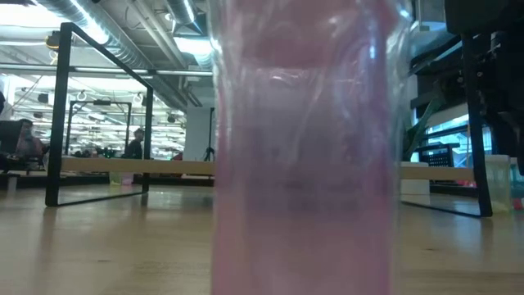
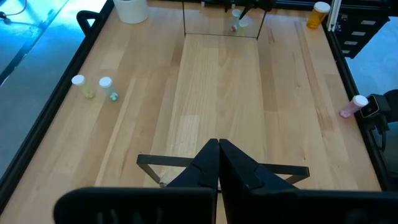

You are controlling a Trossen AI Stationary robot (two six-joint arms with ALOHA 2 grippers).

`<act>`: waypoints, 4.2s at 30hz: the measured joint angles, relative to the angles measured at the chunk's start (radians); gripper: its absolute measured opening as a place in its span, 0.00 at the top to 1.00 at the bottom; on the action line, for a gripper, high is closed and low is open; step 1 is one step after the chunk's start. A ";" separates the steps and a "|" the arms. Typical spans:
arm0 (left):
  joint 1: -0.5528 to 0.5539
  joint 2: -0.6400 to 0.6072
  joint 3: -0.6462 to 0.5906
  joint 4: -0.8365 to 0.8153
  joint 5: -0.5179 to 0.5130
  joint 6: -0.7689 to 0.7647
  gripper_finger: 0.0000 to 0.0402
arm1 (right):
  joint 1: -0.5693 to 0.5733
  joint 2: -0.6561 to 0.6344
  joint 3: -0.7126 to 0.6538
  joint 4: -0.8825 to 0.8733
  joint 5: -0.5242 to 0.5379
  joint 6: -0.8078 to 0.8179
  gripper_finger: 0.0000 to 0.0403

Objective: Pick and place medicine bottles onto shelf by color
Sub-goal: Put the middle right blue pill bottle on the shelf

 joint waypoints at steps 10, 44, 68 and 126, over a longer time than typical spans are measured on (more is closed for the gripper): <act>0.000 0.000 0.000 0.000 0.000 0.000 1.00 | 0.000 0.000 0.000 0.000 0.000 0.000 0.57; 0.000 0.000 0.000 0.000 0.000 0.000 1.00 | 0.000 0.001 0.000 -0.001 0.000 0.001 0.67; 0.000 0.000 0.000 0.000 0.000 0.000 1.00 | 0.000 -0.166 0.007 -0.037 -0.037 0.061 0.67; 0.000 0.039 -0.001 0.002 0.018 0.001 1.00 | -0.471 0.488 1.313 -0.517 0.021 -0.860 0.67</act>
